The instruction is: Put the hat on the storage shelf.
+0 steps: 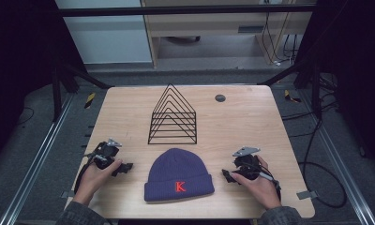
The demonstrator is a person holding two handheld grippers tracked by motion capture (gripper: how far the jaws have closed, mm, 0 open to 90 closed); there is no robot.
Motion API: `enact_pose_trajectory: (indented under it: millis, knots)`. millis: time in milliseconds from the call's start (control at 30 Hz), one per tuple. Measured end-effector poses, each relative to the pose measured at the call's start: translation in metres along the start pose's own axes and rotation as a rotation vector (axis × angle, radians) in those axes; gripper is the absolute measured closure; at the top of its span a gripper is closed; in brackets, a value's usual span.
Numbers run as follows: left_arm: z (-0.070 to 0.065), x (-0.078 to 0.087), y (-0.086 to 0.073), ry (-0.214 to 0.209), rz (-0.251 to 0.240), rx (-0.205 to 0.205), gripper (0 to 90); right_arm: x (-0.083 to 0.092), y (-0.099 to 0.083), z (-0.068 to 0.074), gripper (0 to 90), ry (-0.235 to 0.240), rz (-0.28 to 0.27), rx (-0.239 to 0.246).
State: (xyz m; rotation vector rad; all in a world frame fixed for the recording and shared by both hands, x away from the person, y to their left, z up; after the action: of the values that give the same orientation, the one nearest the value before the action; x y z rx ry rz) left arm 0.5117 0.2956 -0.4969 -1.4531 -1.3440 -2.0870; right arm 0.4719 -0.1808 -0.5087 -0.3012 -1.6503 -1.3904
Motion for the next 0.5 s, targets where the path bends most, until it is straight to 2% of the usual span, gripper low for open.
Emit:
enact_pose_trajectory:
  millis: [200,367,400,500]
  knots:
    - [-0.002,0.004,0.003,0.0,-0.024,0.001,11.6,0.003,0.001,0.002,13.7,-0.001,-0.007,0.011]
    - [-0.014,0.014,0.014,-0.049,-0.089,-0.002,15.6,0.002,0.0,0.002,14.1,-0.008,0.01,0.009]
    - [-0.014,0.014,0.014,-0.049,-0.089,-0.002,16.1,0.002,0.0,0.002,14.1,-0.008,0.01,0.009]
    - [-0.027,0.023,0.025,-0.084,-0.131,-0.022,16.9,0.002,0.0,0.002,14.4,-0.013,0.006,0.008]
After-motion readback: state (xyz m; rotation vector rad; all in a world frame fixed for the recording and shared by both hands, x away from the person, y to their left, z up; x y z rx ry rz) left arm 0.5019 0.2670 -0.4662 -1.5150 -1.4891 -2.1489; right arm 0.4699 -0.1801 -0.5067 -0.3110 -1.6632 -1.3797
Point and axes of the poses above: each handheld gripper's, and its own axes: x roughly backward along the jaws, y roughly out of its top, z roughly to its left, the point moved 1 cm from there along -x, roughly forward along the jaws, and after that the axes turned 6 degrees about -x, right-handed, at the moved point
